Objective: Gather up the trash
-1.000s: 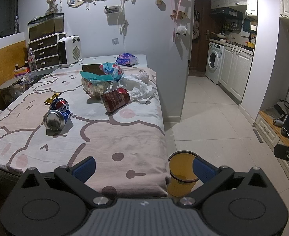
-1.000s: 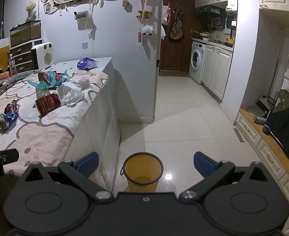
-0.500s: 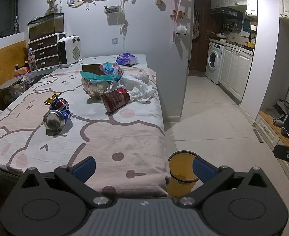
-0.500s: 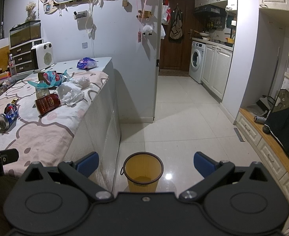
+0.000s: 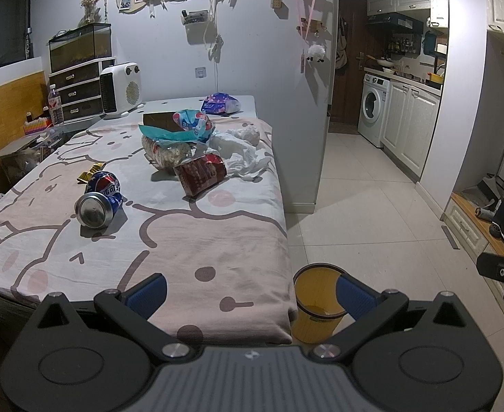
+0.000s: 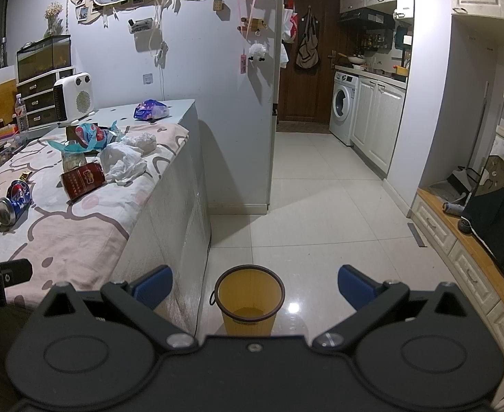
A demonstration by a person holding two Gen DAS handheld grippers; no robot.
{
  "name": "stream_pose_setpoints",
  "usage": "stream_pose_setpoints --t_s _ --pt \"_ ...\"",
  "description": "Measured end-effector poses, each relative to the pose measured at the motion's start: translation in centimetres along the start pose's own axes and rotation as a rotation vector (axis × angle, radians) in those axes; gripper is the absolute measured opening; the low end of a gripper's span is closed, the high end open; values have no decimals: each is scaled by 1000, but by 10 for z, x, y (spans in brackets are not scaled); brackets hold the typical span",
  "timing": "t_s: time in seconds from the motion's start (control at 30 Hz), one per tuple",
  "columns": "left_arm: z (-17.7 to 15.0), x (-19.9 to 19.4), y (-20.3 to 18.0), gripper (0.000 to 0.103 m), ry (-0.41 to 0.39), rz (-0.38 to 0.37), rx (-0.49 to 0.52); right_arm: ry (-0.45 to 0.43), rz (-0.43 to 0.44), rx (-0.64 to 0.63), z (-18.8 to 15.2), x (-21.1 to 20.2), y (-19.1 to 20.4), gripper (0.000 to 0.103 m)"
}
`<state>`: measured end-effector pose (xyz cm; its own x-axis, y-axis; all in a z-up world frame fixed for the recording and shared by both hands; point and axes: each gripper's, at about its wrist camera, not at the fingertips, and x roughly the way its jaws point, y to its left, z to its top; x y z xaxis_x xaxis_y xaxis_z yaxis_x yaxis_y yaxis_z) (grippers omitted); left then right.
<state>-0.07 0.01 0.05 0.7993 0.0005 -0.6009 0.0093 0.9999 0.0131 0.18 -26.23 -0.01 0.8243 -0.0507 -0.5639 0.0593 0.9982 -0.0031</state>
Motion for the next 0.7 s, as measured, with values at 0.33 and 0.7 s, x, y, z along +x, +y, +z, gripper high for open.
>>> stream_pose_setpoints --t_s 0.33,0.7 --pt "5 -1 -11 103 4 -2 -2 9 5 2 -2 7 4 103" --pt "-3 37 14 103 14 35 -54 39 51 14 -7 45 7 103"
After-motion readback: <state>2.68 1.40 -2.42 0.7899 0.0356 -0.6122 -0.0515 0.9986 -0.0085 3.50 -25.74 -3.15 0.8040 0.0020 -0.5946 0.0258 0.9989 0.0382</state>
